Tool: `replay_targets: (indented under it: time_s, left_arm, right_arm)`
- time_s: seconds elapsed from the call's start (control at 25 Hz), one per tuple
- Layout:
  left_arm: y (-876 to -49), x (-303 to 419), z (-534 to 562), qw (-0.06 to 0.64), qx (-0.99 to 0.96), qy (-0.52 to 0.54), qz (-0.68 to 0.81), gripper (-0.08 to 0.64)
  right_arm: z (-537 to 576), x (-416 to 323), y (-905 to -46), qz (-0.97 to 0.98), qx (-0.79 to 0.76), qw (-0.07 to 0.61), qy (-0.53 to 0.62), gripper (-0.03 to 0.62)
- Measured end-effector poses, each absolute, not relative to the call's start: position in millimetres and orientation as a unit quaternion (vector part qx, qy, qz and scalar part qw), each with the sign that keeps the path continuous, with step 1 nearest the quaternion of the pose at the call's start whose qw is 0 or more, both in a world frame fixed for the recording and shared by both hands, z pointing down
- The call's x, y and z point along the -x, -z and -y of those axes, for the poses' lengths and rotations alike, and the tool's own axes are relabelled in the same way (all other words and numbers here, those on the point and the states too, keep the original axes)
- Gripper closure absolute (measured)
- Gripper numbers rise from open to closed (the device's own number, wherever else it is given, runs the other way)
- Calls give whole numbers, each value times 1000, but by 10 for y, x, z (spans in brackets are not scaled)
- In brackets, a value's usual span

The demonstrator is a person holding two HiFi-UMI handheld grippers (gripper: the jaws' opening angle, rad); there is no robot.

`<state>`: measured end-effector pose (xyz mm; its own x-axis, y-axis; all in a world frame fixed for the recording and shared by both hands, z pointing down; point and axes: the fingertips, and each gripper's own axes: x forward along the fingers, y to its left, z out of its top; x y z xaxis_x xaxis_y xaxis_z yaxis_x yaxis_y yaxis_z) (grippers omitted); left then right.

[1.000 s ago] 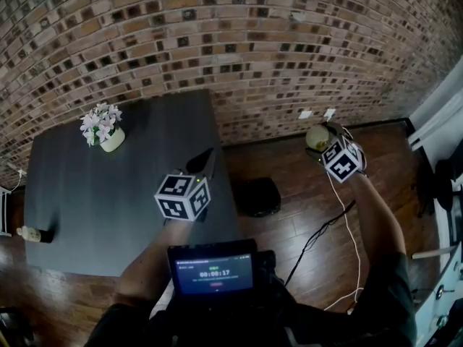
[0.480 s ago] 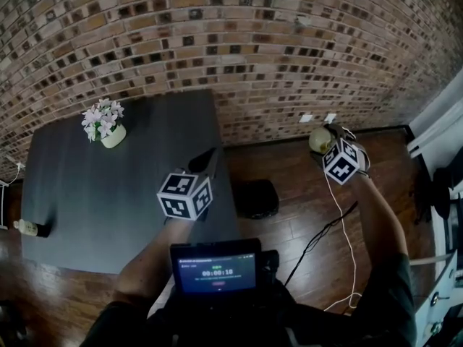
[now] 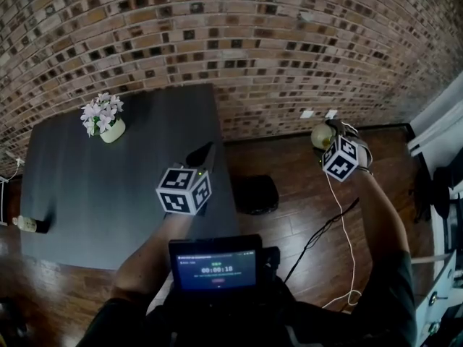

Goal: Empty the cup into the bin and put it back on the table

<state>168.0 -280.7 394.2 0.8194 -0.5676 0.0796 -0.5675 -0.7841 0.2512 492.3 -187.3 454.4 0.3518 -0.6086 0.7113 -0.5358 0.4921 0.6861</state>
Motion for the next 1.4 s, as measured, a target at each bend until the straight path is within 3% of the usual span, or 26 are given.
replay_targets:
  time_s: [1.4]
  left_arm:
    - [-4025,-1594,2847,127,-936,-15,328,560]
  right_arm:
    - [1822,-4750,-4558,516,-363,770,99,196]
